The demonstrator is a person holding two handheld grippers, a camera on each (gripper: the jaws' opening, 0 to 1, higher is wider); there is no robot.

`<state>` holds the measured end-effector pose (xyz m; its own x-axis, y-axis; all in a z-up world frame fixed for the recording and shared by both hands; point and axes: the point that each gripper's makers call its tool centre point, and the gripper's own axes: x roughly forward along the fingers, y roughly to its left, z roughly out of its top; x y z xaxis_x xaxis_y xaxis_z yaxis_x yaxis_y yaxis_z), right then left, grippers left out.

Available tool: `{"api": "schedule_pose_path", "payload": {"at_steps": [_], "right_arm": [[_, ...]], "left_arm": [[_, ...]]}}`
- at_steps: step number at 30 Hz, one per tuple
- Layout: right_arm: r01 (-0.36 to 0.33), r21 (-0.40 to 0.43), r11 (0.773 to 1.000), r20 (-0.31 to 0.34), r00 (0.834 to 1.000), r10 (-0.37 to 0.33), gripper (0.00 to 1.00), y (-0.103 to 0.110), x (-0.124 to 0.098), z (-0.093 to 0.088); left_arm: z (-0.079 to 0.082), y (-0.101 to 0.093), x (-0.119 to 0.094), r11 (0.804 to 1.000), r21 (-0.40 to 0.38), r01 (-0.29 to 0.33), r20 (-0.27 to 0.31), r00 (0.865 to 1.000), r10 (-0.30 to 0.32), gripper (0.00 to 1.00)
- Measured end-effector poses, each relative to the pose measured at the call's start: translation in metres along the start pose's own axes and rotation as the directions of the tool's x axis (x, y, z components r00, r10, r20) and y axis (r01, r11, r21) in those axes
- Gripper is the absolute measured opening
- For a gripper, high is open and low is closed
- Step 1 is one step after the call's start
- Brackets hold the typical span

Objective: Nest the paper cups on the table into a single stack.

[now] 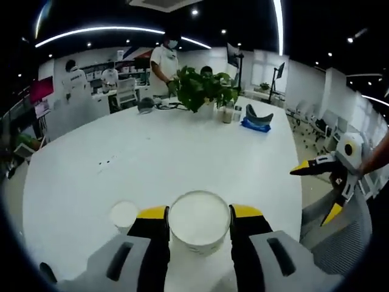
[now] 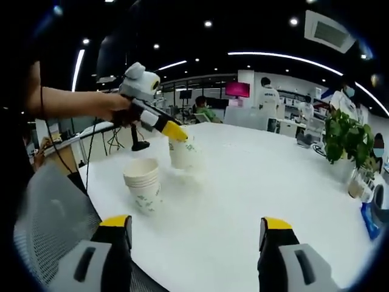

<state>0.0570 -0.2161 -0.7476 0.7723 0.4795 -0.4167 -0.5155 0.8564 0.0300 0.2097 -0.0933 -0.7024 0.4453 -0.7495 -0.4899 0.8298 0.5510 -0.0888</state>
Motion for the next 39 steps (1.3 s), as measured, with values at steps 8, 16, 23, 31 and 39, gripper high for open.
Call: {"api": "schedule_pose_path", "payload": {"at_steps": [8, 16, 23, 31, 39], "right_arm": [[-0.030, 0.072, 0.997, 0.082, 0.996, 0.024, 0.85, 0.006, 0.005, 0.043], [-0.122, 0.065, 0.990, 0.153, 0.982, 0.111, 0.78, 0.035, 0.019, 0.075], [-0.243, 0.082, 0.967, 0.191, 0.956, 0.224, 0.70, 0.060, 0.029, 0.097], [-0.381, 0.109, 0.918, 0.180, 0.916, 0.359, 0.47, 0.087, 0.032, 0.102], [-0.430, 0.148, 0.891, 0.206, 0.894, 0.397, 0.45, 0.095, 0.029, 0.107]], "left_arm": [[0.036, -0.023, -0.029, 0.999, -0.023, 0.023, 0.109, 0.994, -0.021, 0.37], [0.056, -0.050, -0.055, 0.996, -0.053, 0.075, 0.200, 0.978, -0.063, 0.37], [0.058, -0.065, -0.077, 0.992, -0.044, 0.121, 0.230, 0.967, -0.108, 0.37], [0.051, -0.072, -0.090, 0.978, -0.100, 0.183, 0.267, 0.952, -0.151, 0.37], [0.038, -0.088, -0.094, 0.968, -0.100, 0.232, 0.285, 0.938, -0.196, 0.37]]}}
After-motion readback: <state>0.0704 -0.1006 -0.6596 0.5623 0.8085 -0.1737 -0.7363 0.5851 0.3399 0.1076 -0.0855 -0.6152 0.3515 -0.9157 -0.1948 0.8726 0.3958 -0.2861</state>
